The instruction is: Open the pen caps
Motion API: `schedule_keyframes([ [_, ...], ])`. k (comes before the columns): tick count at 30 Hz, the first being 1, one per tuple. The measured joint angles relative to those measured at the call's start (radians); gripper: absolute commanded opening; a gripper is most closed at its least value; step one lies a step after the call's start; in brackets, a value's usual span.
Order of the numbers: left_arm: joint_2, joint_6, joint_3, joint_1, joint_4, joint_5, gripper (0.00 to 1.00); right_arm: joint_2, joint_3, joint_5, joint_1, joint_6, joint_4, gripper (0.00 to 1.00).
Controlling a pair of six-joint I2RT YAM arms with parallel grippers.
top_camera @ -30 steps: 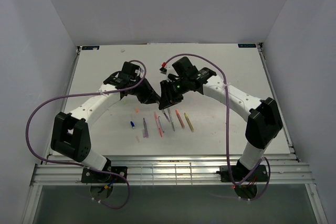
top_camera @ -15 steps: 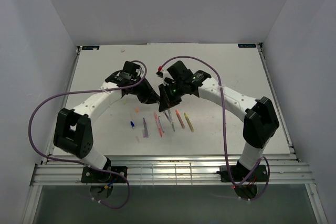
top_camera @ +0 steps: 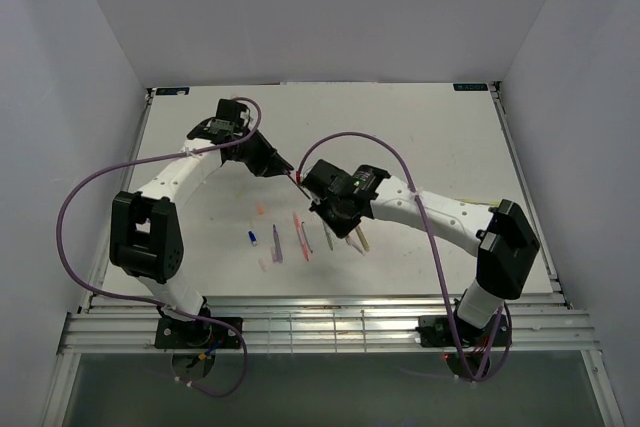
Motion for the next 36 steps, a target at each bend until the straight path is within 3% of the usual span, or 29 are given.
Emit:
schedule_keyframes([
  [10, -0.012, 0.09, -0.004, -0.001, -0.018, -0.031, 0.0, -0.107, -0.068, -0.203, -0.229, 0.008, 0.081, 0.08],
  [26, -0.044, 0.07, -0.027, -0.002, -0.045, -0.028, 0.0, -0.129, -0.088, -0.625, -0.231, -0.03, 0.268, 0.08],
  [36, -0.085, 0.045, -0.027, -0.003, -0.045, -0.019, 0.0, -0.129, -0.095, -0.695, -0.231, -0.024, 0.31, 0.08],
])
